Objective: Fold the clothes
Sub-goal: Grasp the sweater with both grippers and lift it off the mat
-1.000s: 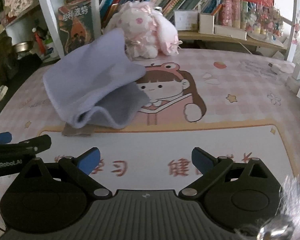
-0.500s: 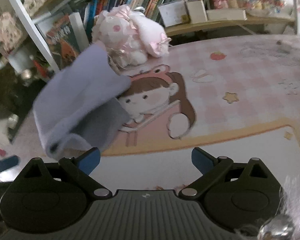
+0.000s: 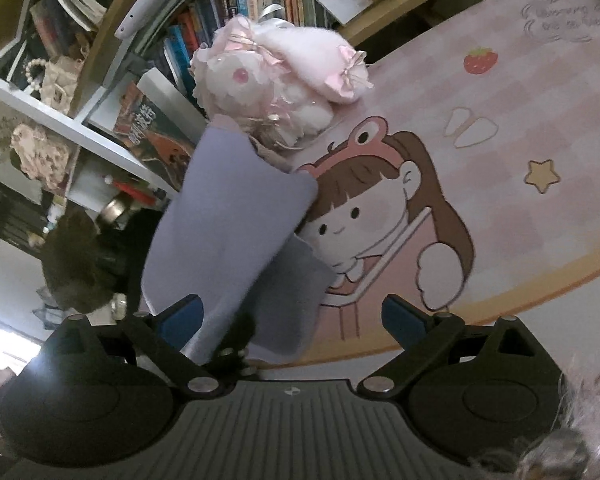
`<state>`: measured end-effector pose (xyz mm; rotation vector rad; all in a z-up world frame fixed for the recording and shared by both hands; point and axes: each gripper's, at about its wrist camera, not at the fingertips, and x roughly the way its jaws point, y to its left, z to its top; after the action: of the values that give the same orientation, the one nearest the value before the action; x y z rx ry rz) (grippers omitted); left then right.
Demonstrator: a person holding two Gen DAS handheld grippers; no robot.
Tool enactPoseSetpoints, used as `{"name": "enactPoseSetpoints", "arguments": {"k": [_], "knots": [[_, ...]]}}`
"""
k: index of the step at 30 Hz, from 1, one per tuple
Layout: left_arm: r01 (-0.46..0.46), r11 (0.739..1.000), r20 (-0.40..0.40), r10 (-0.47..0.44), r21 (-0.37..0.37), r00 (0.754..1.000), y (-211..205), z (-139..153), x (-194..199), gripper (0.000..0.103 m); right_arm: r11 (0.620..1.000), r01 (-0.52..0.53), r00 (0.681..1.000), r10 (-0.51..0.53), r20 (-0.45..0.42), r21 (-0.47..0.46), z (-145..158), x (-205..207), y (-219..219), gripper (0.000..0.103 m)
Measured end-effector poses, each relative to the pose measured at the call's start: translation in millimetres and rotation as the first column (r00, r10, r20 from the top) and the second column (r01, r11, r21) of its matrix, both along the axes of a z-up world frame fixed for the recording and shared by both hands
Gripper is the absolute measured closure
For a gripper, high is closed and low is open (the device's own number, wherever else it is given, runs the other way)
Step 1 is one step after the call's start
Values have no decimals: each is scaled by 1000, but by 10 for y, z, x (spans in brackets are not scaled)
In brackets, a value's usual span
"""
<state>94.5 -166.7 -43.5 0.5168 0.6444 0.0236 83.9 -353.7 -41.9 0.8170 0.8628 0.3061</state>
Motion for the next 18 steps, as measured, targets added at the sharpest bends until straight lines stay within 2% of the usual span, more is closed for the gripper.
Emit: {"name": "enactPoseSetpoints", "arguments": {"k": [1,2,3,4,8,12,17,18], "knots": [[-1,1000,2,1,10,1000,13,-11,4,42,1000,-2,1000,2,-4,16,1,30,-8,7],[-1,1000,3,1,18,1000,25,-21,6,52,999,-5,1000,5,-7,37,-10,50,-11,7],[4,1000,1,-4,21,1000,36,-19,-1,78,998,-8,1000,8,-11,61,-26,67,-12,7],[5,1000,10,-6,13,1000,58,31,-39,87,996,-8,1000,9,-17,90,-44,83,-12,7],[8,999,66,-5,-44,998,171,326,-249,90,977,7,999,3,-47,211,-133,150,-7,7],[74,991,101,-63,-109,993,273,667,-534,90,936,18,997,12,-81,352,-246,219,40,7],[145,984,103,-134,-108,986,269,832,-911,90,855,47,987,38,-153,517,-435,326,177,8],[148,984,104,-138,-96,985,257,837,-967,90,846,59,986,33,-162,530,-452,328,193,15]]}}
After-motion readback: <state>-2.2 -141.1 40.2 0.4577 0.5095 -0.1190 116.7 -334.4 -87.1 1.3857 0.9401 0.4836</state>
